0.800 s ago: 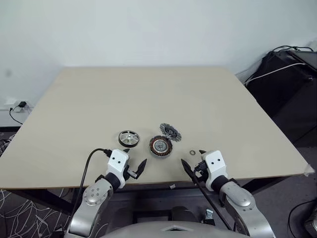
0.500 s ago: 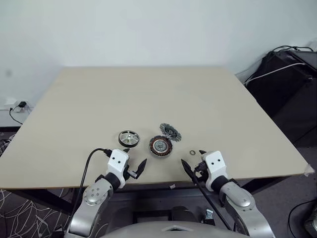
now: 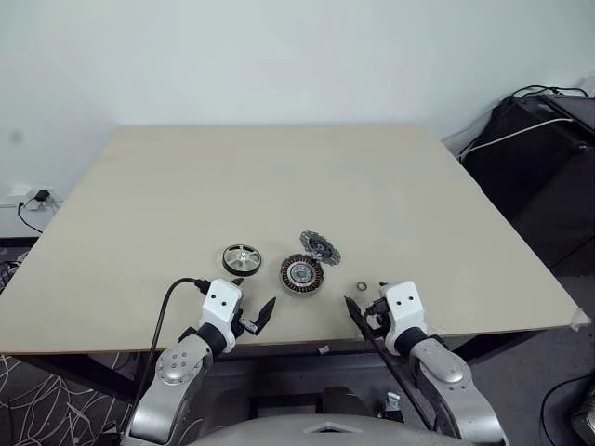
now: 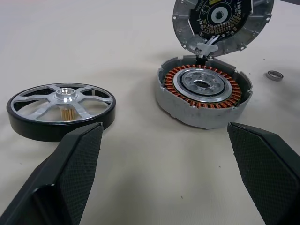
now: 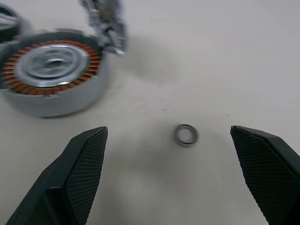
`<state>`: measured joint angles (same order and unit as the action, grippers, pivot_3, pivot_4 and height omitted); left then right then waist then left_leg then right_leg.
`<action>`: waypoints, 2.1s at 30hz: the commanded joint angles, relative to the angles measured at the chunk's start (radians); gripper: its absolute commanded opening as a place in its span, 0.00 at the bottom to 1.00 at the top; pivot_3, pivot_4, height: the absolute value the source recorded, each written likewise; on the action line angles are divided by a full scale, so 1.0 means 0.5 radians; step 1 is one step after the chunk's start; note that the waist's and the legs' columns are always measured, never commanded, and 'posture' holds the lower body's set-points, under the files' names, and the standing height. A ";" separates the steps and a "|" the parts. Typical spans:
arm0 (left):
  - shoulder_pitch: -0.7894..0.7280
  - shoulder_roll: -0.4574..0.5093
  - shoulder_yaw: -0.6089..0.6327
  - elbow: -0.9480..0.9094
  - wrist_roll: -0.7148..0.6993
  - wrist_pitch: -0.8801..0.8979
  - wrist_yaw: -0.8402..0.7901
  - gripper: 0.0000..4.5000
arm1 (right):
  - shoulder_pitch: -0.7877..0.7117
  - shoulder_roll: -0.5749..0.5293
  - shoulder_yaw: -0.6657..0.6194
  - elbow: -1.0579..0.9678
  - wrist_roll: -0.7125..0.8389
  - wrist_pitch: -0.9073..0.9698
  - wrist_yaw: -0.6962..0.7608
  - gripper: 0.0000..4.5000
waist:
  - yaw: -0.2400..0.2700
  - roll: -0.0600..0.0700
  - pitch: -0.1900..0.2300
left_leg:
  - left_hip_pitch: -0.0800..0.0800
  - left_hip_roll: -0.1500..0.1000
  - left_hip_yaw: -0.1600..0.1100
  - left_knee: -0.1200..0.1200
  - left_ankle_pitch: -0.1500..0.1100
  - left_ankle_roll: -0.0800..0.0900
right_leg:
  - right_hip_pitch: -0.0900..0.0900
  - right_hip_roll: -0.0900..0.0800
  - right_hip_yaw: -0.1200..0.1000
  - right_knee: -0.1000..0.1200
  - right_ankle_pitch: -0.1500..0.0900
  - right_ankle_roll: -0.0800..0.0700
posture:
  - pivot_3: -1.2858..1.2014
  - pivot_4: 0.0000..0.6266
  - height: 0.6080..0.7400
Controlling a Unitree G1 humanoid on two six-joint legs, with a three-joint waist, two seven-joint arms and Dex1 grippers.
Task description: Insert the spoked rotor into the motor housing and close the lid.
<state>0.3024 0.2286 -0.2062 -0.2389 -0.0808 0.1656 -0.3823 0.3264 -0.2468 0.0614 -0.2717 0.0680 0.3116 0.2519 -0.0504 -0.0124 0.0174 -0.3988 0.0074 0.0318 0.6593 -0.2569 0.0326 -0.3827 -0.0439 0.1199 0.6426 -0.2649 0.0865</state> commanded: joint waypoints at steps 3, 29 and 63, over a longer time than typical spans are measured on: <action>-0.044 -0.015 -0.007 -0.036 0.011 -0.047 0.016 1.00 | -0.134 0.097 -0.098 0.164 0.046 -0.019 -0.078 1.00 | -0.002 0.001 0.000 | 0.000 0.000 0.000 0.000 0.000 0.000 | 0.000 0.001 0.000 0.000 0.000 0.000 | 0.52 0.00 1.00; -0.049 -0.005 0.006 -0.052 0.018 -0.049 0.039 1.00 | -0.474 0.290 -0.097 0.613 0.030 -0.012 -0.175 1.00 | -0.027 0.003 -0.001 | 0.001 -0.001 0.000 0.000 0.002 0.003 | 0.001 0.001 0.000 0.001 0.001 0.000 | 0.52 0.00 1.00; -0.049 -0.017 -0.013 -0.041 0.023 -0.056 0.060 1.00 | -0.468 0.098 0.342 -0.206 0.165 0.357 0.281 0.15 | -0.028 0.004 0.000 | 0.003 -0.001 0.000 -0.001 0.001 0.002 | 0.002 0.001 0.000 0.001 0.000 0.000 | 0.52 0.00 1.00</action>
<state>0.2932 0.2258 -0.2073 -0.2378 -0.0774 0.1617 -0.3528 0.1195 -0.2056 0.2209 -0.3614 0.1422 0.4912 0.3871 -0.0644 -0.0104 0.0172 -0.3972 0.0070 0.0317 0.6587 -0.2562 0.0338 -0.3818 -0.0433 0.1198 0.6430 -0.2649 0.0865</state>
